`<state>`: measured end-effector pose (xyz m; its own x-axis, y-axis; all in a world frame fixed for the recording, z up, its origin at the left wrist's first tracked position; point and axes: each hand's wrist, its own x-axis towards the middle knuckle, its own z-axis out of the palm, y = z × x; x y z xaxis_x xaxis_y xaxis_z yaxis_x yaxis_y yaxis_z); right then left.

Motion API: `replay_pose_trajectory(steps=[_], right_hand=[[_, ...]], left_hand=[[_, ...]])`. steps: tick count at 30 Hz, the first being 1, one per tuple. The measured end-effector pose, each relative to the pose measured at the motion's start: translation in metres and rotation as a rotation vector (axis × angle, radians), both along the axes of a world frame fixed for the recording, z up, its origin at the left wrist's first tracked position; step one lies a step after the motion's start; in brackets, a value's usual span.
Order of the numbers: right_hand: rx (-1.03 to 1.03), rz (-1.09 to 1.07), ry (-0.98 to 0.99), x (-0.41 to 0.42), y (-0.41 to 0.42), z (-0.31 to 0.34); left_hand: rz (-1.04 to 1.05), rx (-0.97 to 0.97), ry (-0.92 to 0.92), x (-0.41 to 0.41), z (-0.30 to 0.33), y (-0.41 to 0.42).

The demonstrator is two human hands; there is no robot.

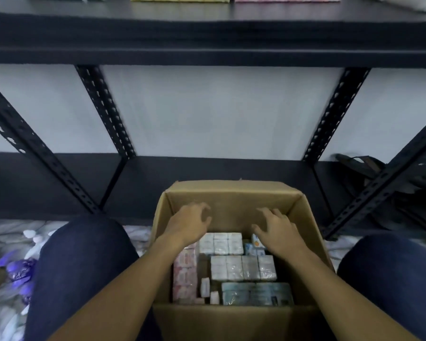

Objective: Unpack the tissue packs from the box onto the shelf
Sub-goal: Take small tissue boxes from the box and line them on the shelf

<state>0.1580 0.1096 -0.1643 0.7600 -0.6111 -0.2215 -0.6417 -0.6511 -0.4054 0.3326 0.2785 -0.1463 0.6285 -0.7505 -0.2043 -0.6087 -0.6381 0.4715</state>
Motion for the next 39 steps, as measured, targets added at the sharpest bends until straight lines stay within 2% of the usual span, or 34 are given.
replay_pose_trajectory(steps=[5, 10, 17, 22, 27, 33, 36, 39], right_hand=[[0.144, 0.049, 0.149, 0.008, -0.003, -0.034], [0.229, 0.044, 0.258, 0.012, -0.009, -0.063], [0.251, 0.079, 0.395, 0.013, -0.008, -0.098], [0.259, 0.069, 0.432, 0.023, -0.003, -0.125], [0.252, 0.087, 0.437, 0.029, -0.001, -0.146], [0.249, 0.122, 0.522, 0.028, -0.005, -0.168], [0.204, 0.173, 0.597, 0.027, -0.006, -0.173], [0.108, 0.220, 0.584, 0.028, -0.007, -0.173]], left_hand=[[-0.061, 0.200, 0.029, 0.005, -0.039, -0.009], [-0.104, 0.351, -0.030, 0.012, -0.071, -0.010], [-0.147, 0.411, -0.106, 0.011, -0.111, 0.005], [-0.170, 0.333, -0.192, 0.007, -0.130, 0.020], [-0.080, 0.325, -0.184, 0.004, -0.129, 0.027], [-0.043, 0.378, -0.330, -0.003, -0.123, 0.027], [-0.052, 0.424, -0.338, -0.003, -0.123, 0.026], [-0.038, 0.443, -0.338, -0.003, -0.121, 0.024]])
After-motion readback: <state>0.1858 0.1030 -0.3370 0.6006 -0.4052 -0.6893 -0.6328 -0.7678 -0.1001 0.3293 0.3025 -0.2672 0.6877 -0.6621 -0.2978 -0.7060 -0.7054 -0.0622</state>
